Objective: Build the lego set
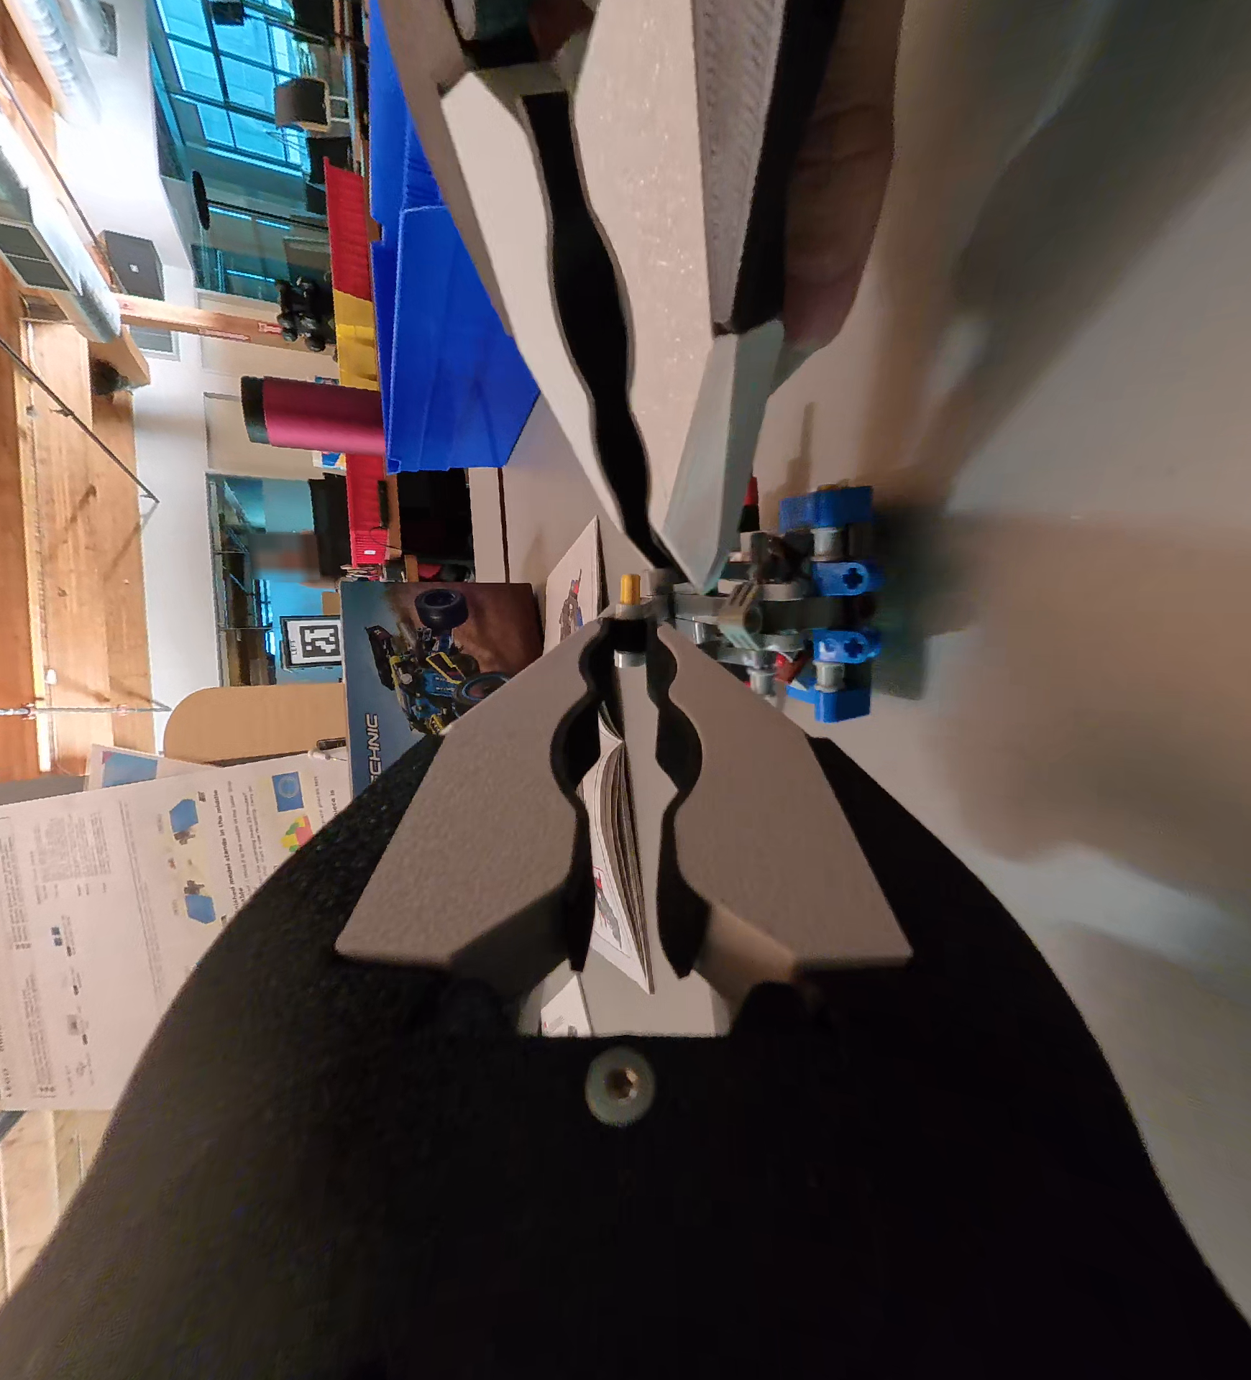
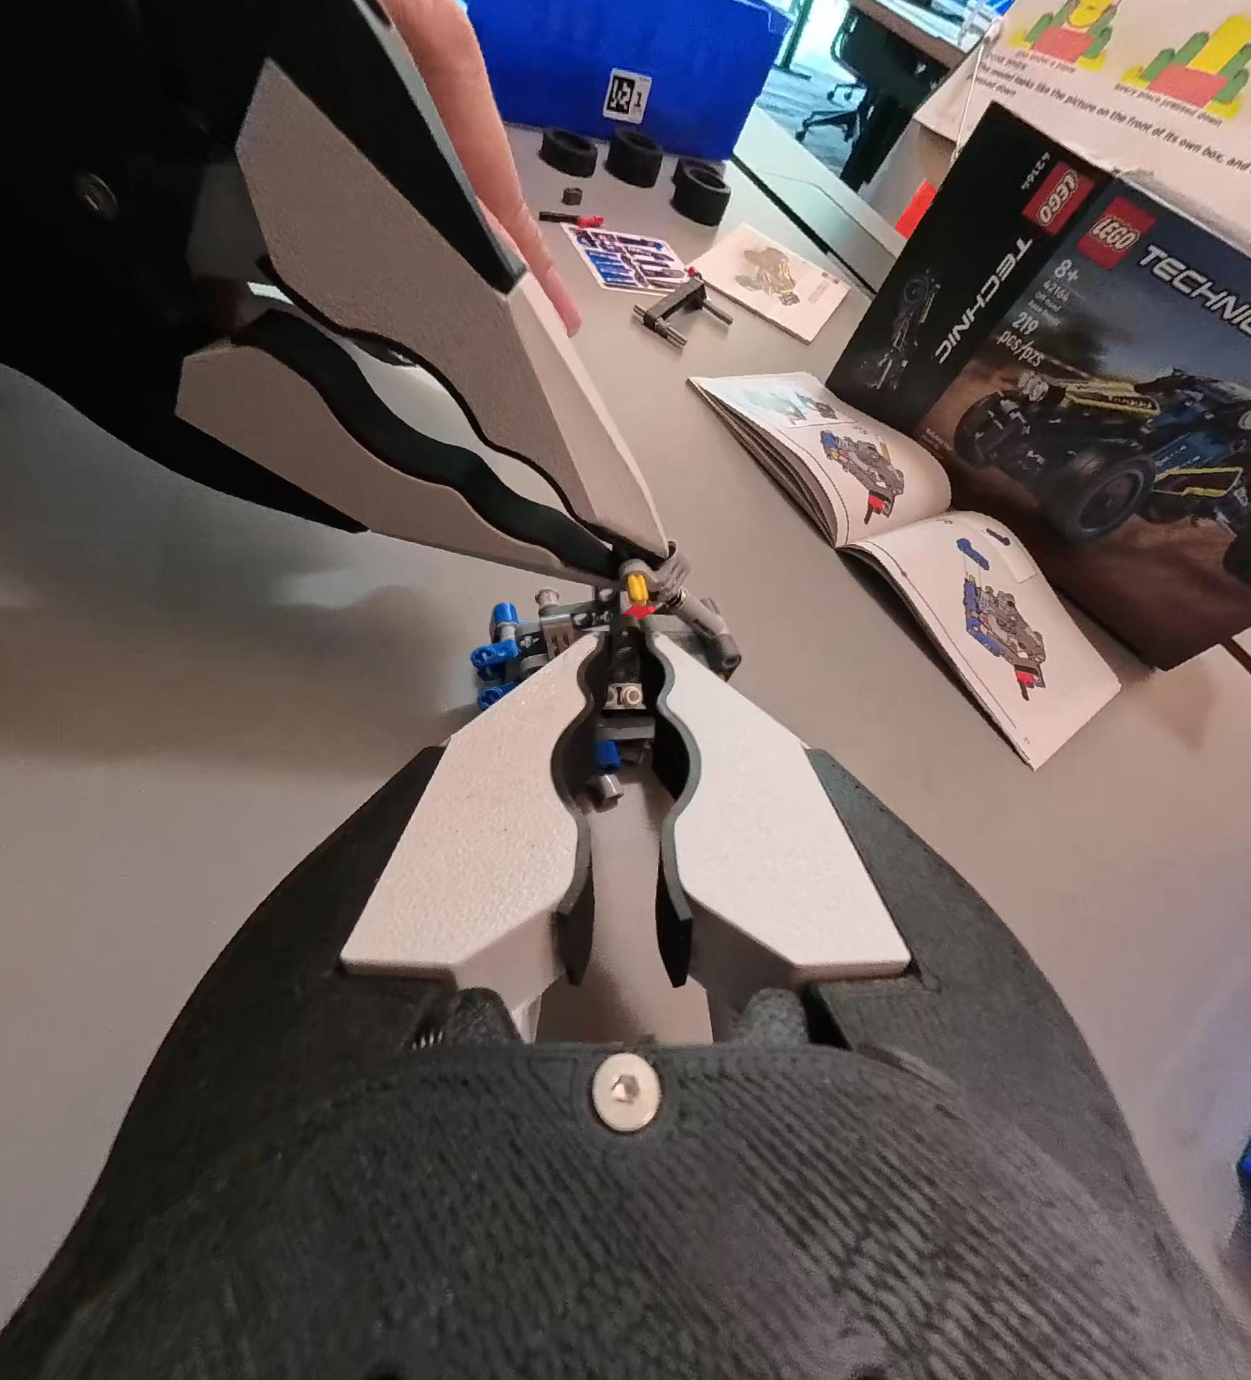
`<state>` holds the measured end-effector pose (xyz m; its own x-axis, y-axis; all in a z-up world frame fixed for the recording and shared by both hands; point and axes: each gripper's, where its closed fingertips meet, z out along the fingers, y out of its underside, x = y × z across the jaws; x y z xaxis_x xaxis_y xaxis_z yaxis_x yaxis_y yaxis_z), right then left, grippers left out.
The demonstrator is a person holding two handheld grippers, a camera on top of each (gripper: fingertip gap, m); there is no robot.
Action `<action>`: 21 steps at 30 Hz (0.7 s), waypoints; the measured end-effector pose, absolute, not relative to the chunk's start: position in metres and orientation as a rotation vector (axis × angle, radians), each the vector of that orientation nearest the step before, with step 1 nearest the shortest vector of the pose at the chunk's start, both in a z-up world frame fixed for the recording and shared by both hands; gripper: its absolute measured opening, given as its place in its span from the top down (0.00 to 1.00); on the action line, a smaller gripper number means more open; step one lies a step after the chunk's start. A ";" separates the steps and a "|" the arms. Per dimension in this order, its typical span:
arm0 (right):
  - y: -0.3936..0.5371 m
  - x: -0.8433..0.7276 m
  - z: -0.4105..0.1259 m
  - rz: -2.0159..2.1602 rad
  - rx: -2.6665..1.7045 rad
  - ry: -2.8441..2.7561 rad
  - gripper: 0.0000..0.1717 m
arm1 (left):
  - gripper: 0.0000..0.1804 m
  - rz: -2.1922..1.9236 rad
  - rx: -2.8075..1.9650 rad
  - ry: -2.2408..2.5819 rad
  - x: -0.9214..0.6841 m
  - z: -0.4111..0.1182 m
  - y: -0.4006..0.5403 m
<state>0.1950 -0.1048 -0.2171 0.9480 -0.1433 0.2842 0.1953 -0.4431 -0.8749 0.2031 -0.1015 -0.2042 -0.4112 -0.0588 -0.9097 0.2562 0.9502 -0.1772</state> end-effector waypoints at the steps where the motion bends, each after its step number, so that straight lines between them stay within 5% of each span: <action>1: -0.104 0.195 -0.215 -0.382 -1.978 -0.039 0.97 | 0.98 -0.336 0.147 1.969 0.203 -0.206 -0.102; 21: -0.112 0.198 -0.217 -0.360 -1.971 -0.002 0.98 | 0.98 -0.190 0.224 1.950 0.206 -0.208 -0.107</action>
<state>0.1982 -0.1120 -0.2174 0.9542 -0.1618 0.2517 0.1643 -0.4195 -0.8927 0.2057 -0.1071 -0.2081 -0.3730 0.0675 -0.9254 0.2450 0.9691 -0.0280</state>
